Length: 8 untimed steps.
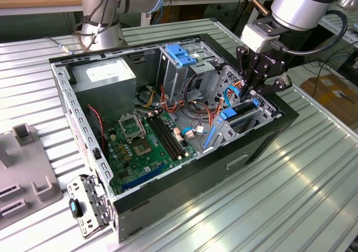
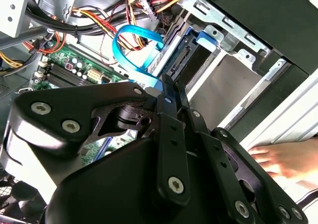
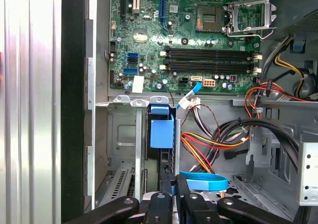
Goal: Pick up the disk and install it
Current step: 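Insert the first disk wire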
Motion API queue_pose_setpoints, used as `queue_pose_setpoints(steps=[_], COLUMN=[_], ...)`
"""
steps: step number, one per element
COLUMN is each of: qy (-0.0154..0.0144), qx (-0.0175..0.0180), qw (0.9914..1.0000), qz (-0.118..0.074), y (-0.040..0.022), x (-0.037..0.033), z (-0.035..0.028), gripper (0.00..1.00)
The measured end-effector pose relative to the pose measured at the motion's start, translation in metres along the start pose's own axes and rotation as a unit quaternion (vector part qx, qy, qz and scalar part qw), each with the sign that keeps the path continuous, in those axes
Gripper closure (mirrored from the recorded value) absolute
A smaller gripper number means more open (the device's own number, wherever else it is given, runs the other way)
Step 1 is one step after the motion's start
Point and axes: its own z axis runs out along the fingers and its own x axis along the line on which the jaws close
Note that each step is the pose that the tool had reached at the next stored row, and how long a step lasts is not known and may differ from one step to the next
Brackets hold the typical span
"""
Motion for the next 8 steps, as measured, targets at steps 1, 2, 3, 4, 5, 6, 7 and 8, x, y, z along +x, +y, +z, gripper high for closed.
queue_pose_setpoints(steps=[1, 2, 3, 4, 5, 6, 7, 8], qy=[-0.0002, -0.0005, -0.0008, -0.0009, -0.0013, -0.002, -0.0022, -0.0024], qx=[0.0, 0.0, 0.0, 0.0, 0.0, 0.0, 0.0001, 0.0001], qw=[1.0, 1.0, 1.0, 1.0, 1.0, 1.0, 1.0, 1.0], qz=[0.0, 0.0, 0.0, 0.0, 0.0, 0.0, 0.0, 0.0], y=[0.0, 0.0, 0.0, 0.0, 0.0, 0.0, 0.0, 0.0], x=[0.0, 0.0, 0.0, 0.0, 0.0, 0.0, 0.0, 0.0], z=[0.0, 0.0, 0.0, 0.0, 0.0, 0.0, 0.0, 0.0], gripper=[0.84, 0.84, 0.84, 0.84, 0.84, 0.84, 0.84, 0.84])
